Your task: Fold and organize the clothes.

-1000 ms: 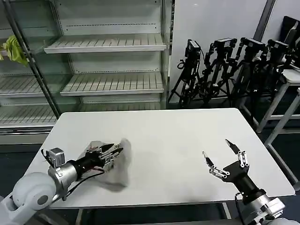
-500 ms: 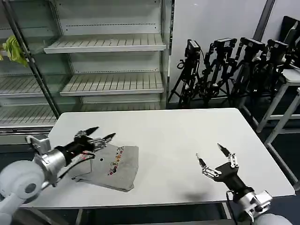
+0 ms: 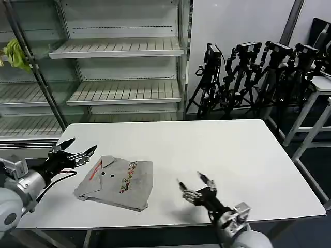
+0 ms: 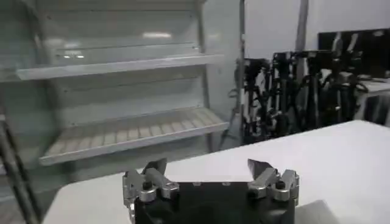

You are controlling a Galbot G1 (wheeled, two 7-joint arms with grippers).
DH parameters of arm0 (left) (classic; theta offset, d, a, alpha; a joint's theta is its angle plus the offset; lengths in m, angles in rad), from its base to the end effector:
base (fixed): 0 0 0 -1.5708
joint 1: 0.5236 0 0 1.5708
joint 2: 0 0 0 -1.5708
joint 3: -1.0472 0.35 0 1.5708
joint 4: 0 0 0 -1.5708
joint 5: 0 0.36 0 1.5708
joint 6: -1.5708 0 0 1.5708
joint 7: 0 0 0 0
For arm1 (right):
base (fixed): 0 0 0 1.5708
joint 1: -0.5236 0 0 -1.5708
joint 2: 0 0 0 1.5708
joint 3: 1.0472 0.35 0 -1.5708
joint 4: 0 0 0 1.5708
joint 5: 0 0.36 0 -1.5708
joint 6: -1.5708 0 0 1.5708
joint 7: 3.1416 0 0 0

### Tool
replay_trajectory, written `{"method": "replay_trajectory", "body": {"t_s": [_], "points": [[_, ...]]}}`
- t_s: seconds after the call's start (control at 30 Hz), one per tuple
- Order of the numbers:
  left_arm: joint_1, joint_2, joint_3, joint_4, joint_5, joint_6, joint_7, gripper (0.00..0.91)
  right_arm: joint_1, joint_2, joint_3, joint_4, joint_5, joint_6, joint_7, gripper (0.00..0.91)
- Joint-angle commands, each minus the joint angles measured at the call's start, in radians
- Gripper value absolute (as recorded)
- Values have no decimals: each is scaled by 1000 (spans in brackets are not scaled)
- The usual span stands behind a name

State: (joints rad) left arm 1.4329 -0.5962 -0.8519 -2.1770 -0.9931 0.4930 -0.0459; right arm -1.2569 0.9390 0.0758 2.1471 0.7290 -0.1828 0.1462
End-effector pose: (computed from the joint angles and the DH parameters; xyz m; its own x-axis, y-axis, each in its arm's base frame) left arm 0.2586 0.1735 -0.1076 -0.9280 0.2488 0.2774 0.2766 0.9588 0.0652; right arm 0.2242 0.0146 -0.2536 -0.8307 -0.5357 0.1516 -0.4896 0.8325 0.2593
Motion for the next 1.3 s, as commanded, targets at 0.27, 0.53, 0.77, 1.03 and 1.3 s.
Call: {"method": "replay_trajectory", "body": {"t_s": [0.27,0.53,0.77,1.03,1.3], "points": [[143,-70,-125,-19,109,-2,3,907,256,191,-338,-156,109,-65,69,907],[164,-88,-139,-35,115,-14,4,907,238,261,-321,-211,152,-77,125,907],[185,-119,-155,-49,128,-26,7,907,243,303,-313,-241,166,-90,209,907],[196,-137,-163,-60,134,-38,11,907,277,318,-317,-240,193,-115,290,544],[201,-150,-169,-76,136,-45,11,907,269,305,-310,-231,196,-120,298,0]]}}
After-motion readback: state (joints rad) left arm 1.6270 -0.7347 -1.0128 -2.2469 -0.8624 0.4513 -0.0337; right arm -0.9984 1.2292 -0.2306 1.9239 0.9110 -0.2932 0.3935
